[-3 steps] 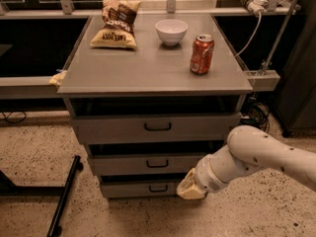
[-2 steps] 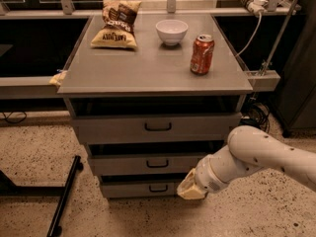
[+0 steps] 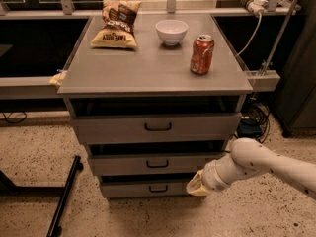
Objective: Open bottom drawer
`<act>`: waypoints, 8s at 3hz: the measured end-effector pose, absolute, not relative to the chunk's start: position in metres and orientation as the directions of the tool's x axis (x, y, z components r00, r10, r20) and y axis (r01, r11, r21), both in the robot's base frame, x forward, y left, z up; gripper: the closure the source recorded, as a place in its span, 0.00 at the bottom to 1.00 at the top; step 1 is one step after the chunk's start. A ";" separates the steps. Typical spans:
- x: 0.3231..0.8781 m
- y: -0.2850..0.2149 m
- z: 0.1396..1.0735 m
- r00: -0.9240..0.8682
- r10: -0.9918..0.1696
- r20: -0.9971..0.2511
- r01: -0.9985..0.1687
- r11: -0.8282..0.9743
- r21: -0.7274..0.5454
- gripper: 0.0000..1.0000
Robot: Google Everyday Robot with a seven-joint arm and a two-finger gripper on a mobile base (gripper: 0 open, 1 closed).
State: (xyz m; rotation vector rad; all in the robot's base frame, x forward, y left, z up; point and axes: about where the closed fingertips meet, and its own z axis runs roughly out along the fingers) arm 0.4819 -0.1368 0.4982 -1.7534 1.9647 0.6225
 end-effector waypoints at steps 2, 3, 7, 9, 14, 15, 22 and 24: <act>0.528 -0.165 0.412 -0.107 -0.751 -0.652 -0.994 0.100 0.048 1.00; 0.528 -0.169 0.403 -0.075 -0.761 -0.645 -0.997 0.081 0.021 1.00; 0.552 -0.204 0.304 0.085 -0.768 -0.634 -0.989 0.013 -0.149 0.59; 0.560 -0.203 0.263 0.128 -0.752 -0.647 -0.981 0.000 -0.194 0.12; 0.597 -0.205 0.208 0.145 -0.797 -0.586 -0.973 -0.006 -0.232 0.00; 0.610 -0.206 0.188 0.123 -0.816 -0.565 -0.979 -0.007 -0.203 0.00; 0.543 -0.231 0.189 -0.038 -0.828 -0.559 -0.998 0.006 0.058 0.00; 0.501 -0.241 0.195 -0.103 -0.803 -0.587 -0.985 0.002 0.170 0.00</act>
Offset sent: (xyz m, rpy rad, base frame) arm 0.0306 -0.0231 -0.0504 0.0413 -0.0113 0.0189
